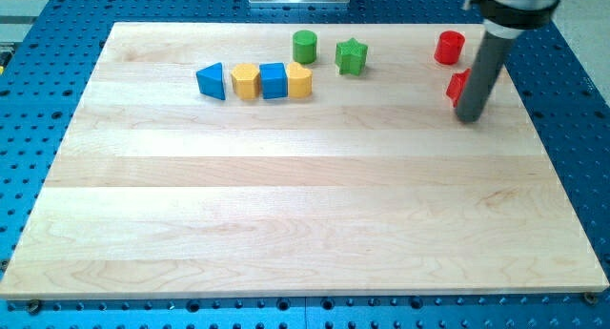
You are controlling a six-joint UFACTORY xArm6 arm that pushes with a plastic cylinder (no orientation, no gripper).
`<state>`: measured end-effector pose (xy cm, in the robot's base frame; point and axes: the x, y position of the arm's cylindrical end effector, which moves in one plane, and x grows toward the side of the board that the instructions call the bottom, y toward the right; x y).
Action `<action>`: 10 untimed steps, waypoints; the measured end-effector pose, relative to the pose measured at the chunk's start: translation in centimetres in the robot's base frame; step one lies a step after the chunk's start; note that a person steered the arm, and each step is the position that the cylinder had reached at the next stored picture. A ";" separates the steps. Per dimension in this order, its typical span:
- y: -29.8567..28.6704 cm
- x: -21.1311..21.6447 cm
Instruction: Move the green circle vertically below the red star
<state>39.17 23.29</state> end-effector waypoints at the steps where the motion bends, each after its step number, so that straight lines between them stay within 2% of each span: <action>1: 0.0 -2.1; 2: 0.0 -2.9; 3: -3.1 3.7; 4: -10.7 2.3; 5: -14.7 -1.6; 6: -15.2 -4.8; 7: -19.3 -5.6; 9: -20.6 -11.5; 10: -23.0 -11.2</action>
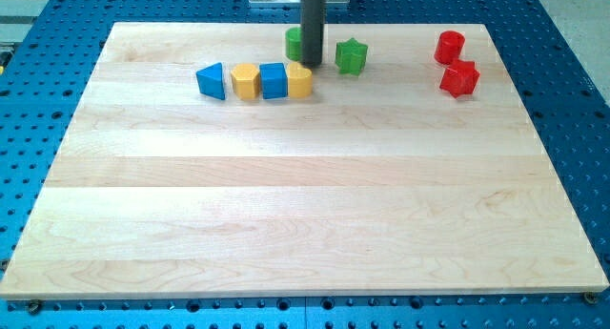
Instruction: Move the green circle vertically below the red star
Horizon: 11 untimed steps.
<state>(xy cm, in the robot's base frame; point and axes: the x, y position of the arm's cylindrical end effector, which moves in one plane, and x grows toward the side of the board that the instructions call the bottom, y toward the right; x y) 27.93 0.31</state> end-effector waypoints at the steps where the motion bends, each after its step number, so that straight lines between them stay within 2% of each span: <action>1: -2.1 -0.4; 2: -3.7 -3.5; 3: -7.7 -3.7; 4: -7.6 -8.2; 5: -6.3 -8.5; 6: 3.4 -5.1; 7: 9.3 -2.7; 8: 7.9 0.4; 9: 6.7 -1.7; 10: 6.2 -5.8; 11: 9.8 -8.6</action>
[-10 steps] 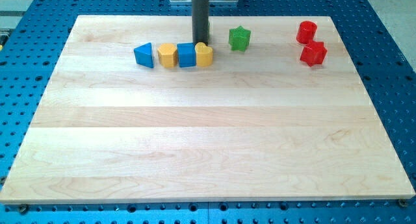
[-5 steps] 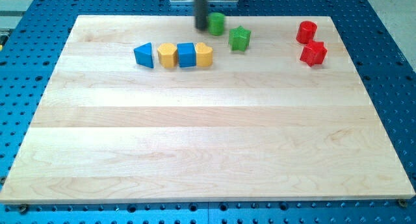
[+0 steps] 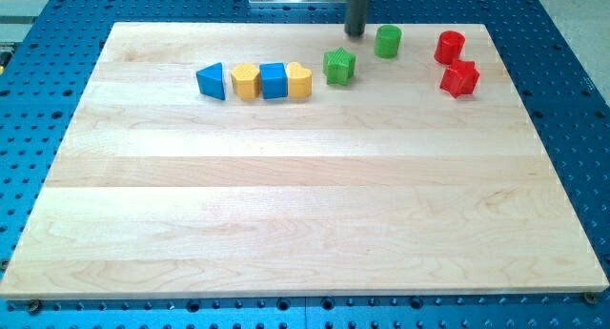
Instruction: Move the green circle vertically below the red star
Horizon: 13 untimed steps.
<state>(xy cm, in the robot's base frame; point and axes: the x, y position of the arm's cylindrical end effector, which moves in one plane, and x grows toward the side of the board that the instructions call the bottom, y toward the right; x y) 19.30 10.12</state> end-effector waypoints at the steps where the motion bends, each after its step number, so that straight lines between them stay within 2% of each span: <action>1: 4.0 2.3; 3: 6.3 16.3; 4: 6.0 11.5; 5: 3.9 8.9; 6: 3.2 15.7; 7: 3.7 18.9; 9: -6.0 19.0; 12: -3.9 22.2; 13: 4.5 19.7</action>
<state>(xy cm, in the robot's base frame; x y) 38.97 14.67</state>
